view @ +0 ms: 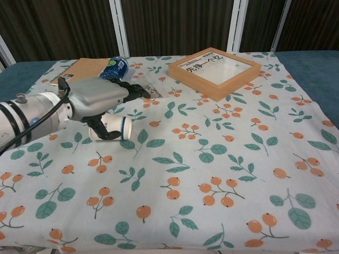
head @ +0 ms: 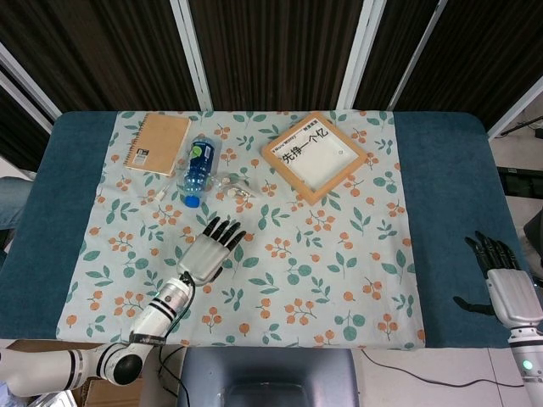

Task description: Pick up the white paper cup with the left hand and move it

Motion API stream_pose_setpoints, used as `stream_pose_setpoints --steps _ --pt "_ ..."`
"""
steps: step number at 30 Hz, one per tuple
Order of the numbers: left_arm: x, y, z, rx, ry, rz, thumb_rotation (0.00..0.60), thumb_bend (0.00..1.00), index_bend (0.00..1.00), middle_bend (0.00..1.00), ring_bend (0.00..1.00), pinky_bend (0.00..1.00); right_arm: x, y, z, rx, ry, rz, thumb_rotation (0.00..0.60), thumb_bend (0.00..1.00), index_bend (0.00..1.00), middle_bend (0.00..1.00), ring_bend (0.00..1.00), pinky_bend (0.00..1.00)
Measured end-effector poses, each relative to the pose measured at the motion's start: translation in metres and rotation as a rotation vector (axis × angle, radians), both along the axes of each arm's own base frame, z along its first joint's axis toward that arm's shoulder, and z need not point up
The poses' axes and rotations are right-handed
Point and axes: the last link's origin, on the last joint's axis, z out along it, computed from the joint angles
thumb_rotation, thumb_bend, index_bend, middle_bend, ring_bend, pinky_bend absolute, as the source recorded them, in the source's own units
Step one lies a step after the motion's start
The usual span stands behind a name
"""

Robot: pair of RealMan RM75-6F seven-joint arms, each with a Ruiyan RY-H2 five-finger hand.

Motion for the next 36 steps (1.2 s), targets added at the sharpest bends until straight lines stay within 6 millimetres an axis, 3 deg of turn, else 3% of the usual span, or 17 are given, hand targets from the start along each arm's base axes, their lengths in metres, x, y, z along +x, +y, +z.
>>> stream_pose_setpoints --steps 6,10,20,28,36 --pt "0.004 0.013 -0.014 -0.013 0.05 0.057 0.6 0.34 0.0 0.03 0.0 0.0 -0.003 -0.002 0.0 0.004 -0.002 -0.01 0.6 0.2 0.0 0.0 0.0 0.0" --pt "0.004 0.02 -0.019 0.009 0.093 0.058 0.6 0.33 0.04 0.11 0.0 0.0 -0.003 -0.002 0.0 0.004 -0.003 -0.012 0.6 0.2 0.0 0.0 0.0 0.0" --pt "0.006 0.021 -0.026 0.04 0.151 0.052 0.6 0.33 0.14 0.21 0.0 0.0 -0.002 -0.004 -0.002 0.013 -0.009 -0.003 0.6 0.2 0.0 0.0 0.0 0.0" --pt "0.004 0.02 -0.025 0.11 0.256 -0.026 0.6 0.33 0.24 0.24 0.0 0.0 -0.005 -0.004 -0.003 0.018 -0.004 -0.016 0.6 0.2 0.0 0.0 0.0 0.0" --pt "-0.002 0.023 -0.025 0.119 0.283 0.006 0.6 0.33 0.3 0.29 0.0 0.0 -0.007 -0.005 -0.004 0.024 -0.003 -0.026 0.6 0.2 0.0 0.0 0.0 0.0"
